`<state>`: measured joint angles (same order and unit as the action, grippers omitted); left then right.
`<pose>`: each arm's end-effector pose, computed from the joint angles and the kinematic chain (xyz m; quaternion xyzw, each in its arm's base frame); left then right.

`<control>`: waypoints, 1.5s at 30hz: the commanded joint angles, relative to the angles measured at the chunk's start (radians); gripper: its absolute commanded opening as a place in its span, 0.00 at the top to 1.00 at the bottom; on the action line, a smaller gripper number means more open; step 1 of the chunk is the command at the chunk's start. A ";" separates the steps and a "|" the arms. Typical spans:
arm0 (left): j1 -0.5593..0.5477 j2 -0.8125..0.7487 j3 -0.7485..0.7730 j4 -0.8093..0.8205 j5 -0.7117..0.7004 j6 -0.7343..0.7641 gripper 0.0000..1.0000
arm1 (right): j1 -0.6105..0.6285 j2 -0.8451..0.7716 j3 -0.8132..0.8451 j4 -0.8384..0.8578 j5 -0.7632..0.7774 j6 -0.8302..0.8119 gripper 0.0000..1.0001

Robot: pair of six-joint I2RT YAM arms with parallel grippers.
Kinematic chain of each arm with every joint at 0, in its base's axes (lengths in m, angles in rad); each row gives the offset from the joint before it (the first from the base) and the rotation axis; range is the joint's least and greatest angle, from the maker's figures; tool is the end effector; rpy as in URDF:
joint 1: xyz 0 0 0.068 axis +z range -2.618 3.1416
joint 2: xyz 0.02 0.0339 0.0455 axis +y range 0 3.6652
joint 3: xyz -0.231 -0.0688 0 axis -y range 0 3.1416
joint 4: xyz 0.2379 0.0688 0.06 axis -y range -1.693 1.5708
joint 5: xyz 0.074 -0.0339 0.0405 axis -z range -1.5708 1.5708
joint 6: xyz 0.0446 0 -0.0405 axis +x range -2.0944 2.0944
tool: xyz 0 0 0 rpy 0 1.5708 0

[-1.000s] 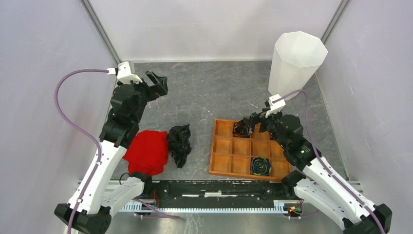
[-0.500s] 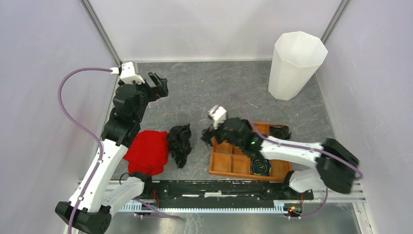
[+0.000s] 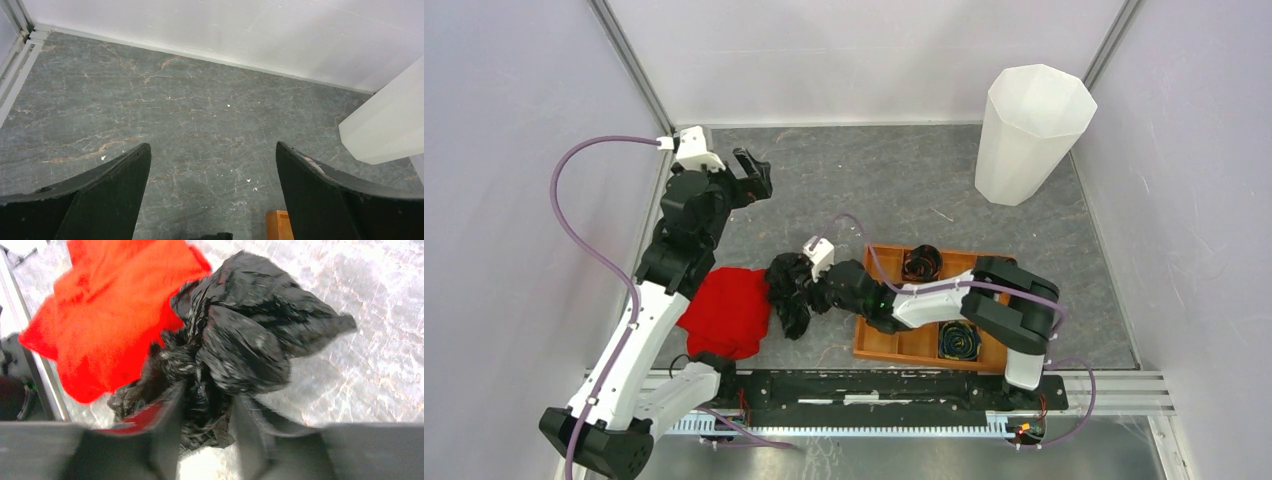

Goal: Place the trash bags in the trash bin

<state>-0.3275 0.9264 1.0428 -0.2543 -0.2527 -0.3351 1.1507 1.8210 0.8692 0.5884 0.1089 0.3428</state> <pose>0.2182 -0.0623 0.3693 -0.0856 0.7478 -0.1220 0.6470 0.1572 0.3401 0.1363 -0.2947 0.7680 0.3522 0.4464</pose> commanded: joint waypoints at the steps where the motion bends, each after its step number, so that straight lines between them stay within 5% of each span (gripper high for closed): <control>1: -0.001 0.022 0.000 0.044 0.012 0.039 0.00 | -0.041 0.029 0.130 0.092 0.056 -0.006 0.62; 4: -0.002 0.032 0.001 0.049 0.038 0.039 0.00 | -0.122 0.025 0.160 0.121 0.061 0.002 0.87; 8: -0.002 0.058 -0.006 0.068 0.112 0.035 0.00 | -0.247 0.030 0.191 0.202 -0.036 0.032 1.00; 15: -0.002 0.255 0.033 0.050 0.337 0.001 0.00 | -0.380 0.077 0.124 0.425 -0.262 0.018 1.00; 23: -0.002 0.535 0.109 0.018 0.620 -0.082 0.03 | -0.480 0.111 0.087 0.468 -0.400 0.145 1.00; 30: -0.002 0.563 0.115 -0.005 0.579 -0.079 0.38 | -0.513 0.103 0.063 0.481 -0.421 0.160 0.97; 38: -0.002 0.621 0.124 -0.013 0.595 -0.123 0.28 | -0.508 0.126 0.066 0.504 -0.453 0.190 0.97; 45: 0.002 0.627 0.147 -0.056 0.534 -0.129 0.78 | -0.483 0.115 0.060 0.484 -0.442 0.170 0.94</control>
<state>-0.3275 1.5623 1.1320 -0.2806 0.3149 -0.4416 0.6548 1.9388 0.9352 1.0294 -0.3256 0.5255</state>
